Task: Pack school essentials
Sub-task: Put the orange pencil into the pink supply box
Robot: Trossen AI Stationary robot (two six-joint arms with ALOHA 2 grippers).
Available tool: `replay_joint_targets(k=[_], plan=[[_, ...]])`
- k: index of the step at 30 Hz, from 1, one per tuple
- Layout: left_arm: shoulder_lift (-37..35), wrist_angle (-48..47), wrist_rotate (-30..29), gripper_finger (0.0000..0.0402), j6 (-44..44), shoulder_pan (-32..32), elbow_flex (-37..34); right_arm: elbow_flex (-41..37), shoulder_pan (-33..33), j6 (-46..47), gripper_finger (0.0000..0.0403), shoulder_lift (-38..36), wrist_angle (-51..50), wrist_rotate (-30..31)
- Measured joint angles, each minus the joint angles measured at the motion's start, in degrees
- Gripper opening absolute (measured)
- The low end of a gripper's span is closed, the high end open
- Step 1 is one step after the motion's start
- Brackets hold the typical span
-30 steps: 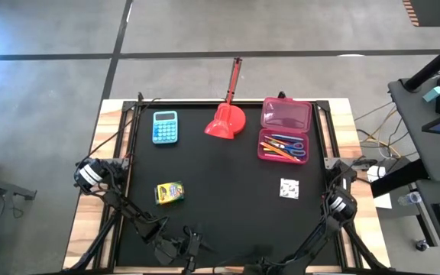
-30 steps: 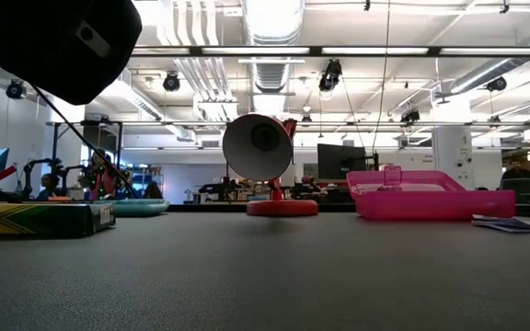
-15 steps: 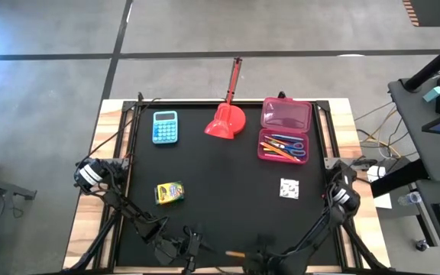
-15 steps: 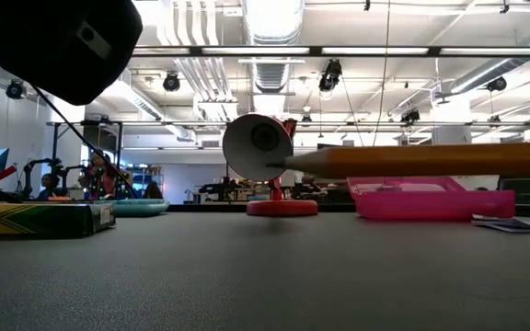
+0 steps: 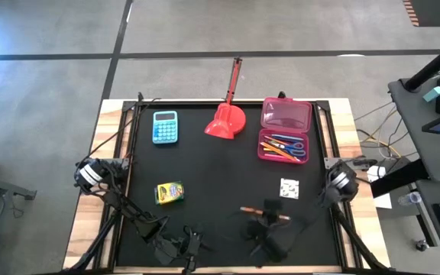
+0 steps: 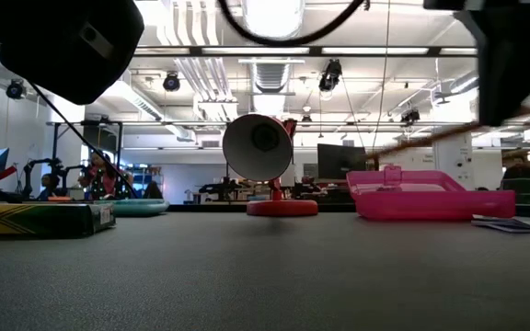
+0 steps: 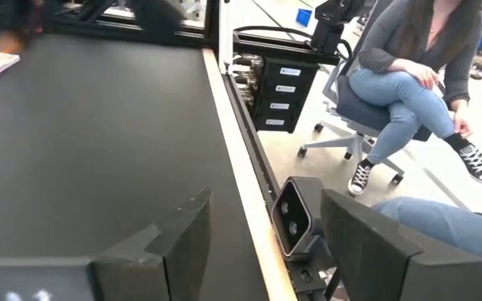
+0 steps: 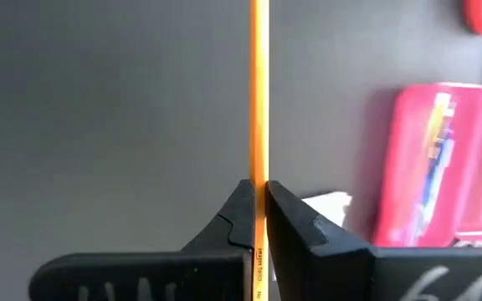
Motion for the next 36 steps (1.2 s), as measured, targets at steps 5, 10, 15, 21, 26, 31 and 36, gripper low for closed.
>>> replay_joint_targets(k=[5, 10, 15, 21, 26, 31, 36], plan=[[0.00, -0.40, -0.07, 0.0203, 0.04, 0.56, -0.02, -12.32, -5.04, 1.93, 0.0009, -13.41, 2.57, 3.21], [0.00, -0.45, -0.12, 0.0203, 4.10, 1.52, -0.09, -28.97, -10.30, 3.92, 0.0009, -28.37, 12.40, 5.23], [0.00, -0.29, -1.15, 0.0203, 7.72, 3.83, 0.04, -44.47, -16.95, 4.46, 0.0009, -39.68, 19.74, 6.42], [0.00, -0.25, -1.16, 0.0203, 10.51, 8.66, 0.04, -55.81, -27.32, -2.07, 0.0009, -47.71, 22.81, 7.69], [0.00, -0.26, -1.14, 0.0203, 13.15, 13.55, 0.03, -60.78, -37.56, -12.90, 0.0009, -51.52, 29.33, 7.70], [0.00, -0.28, -1.09, 0.0203, 13.06, 17.25, 0.04, -64.42, -46.73, -26.57, 0.0009, -52.44, 41.68, 5.29], [0.00, -0.47, -0.85, 0.0203, 13.06, 18.58, 0.02, -66.37, -53.82, -34.85, 0.0009, -51.11, 49.93, 1.00]])
